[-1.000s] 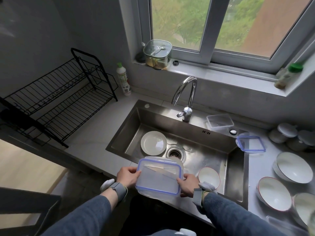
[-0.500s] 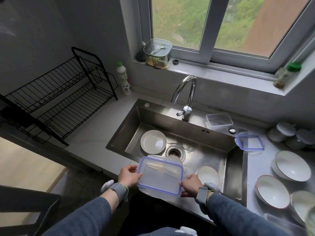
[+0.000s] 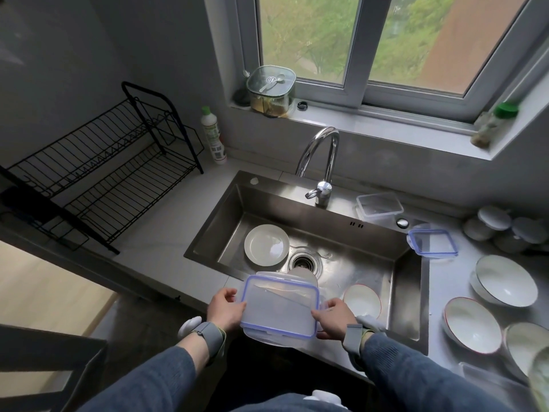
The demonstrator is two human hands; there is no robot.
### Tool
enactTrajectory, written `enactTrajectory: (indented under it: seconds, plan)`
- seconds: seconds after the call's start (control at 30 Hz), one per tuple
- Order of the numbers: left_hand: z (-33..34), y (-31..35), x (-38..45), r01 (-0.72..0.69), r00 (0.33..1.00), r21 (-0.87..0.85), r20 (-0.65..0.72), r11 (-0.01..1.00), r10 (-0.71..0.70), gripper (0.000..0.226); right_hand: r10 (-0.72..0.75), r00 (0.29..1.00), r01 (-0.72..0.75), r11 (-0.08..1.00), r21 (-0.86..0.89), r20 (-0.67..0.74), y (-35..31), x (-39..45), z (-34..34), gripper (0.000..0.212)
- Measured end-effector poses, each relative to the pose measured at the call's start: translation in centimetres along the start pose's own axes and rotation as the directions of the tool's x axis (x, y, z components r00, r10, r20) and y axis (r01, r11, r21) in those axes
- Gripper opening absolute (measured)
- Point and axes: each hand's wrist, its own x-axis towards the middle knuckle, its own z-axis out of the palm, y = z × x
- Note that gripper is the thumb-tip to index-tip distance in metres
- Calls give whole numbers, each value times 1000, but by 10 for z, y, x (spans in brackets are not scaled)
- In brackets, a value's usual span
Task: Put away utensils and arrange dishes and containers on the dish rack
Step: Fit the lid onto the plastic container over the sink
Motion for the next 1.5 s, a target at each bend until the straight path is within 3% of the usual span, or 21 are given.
enactTrajectory:
  seconds: [0.13, 0.27, 0.37, 0.53, 0.67, 0.77, 0.83, 0.93, 1.0, 1.07, 1.13, 1.23, 1.4, 1.5]
  plan:
    - [-1, 0, -4, -21, 1000, 1, -16, 1000, 21, 44, -10, 1000, 12, 997, -81, 20, -2, -10, 3, 46]
    - [0, 2, -10, -45, 999, -2, 14, 999, 45, 36, -69, 997, 77, 939, -335, 38, 1, -12, 5, 41]
    - [-1, 2, -13, -72, 997, 31, 31, 997, 71, 31, -94, 994, 109, 931, -349, 58, 5, -5, 8, 40]
    - [-4, 2, -13, -97, 991, 64, 95, 993, 91, 30, -38, 994, 59, 975, -215, 99, -5, -14, 9, 34]
    - [-9, 4, -7, -121, 983, 180, 159, 976, 92, 31, -56, 994, 83, 948, -307, 98, -2, -8, 8, 40]
    - [-5, 16, -6, -225, 974, 419, 90, 880, 206, 53, -206, 977, 205, 840, -502, 53, -2, -5, 5, 50]
    - [-3, 26, -8, -362, 929, 466, 112, 807, 352, 76, -339, 940, 294, 772, -563, 26, -4, -5, 4, 67]
    - [3, 36, -11, -576, 804, 632, 325, 518, 498, 112, -482, 865, 423, 552, -719, 140, -6, 1, 2, 111]
    - [7, 36, -10, -633, 749, 706, 454, 319, 482, 134, -483, 835, 462, 358, -811, 263, -10, 3, 7, 128]
    - [13, 32, -4, -649, 739, 726, 532, 227, 413, 147, -439, 834, 461, 224, -859, 333, -13, 1, 14, 137]
    - [19, 32, -1, -634, 757, 743, 542, 213, 365, 153, -410, 851, 429, 181, -885, 328, -12, -1, 21, 137]
    - [23, 36, -5, -604, 783, 768, 523, 212, 337, 148, -446, 849, 400, 188, -897, 285, -4, 7, 30, 117]
    - [27, 37, -7, -585, 791, 781, 489, 218, 367, 125, -449, 849, 406, 215, -888, 279, 2, 21, 36, 136]
    - [29, 39, -9, -584, 789, 787, 492, 199, 366, 128, -428, 864, 388, 228, -893, 266, -4, 18, 38, 114]
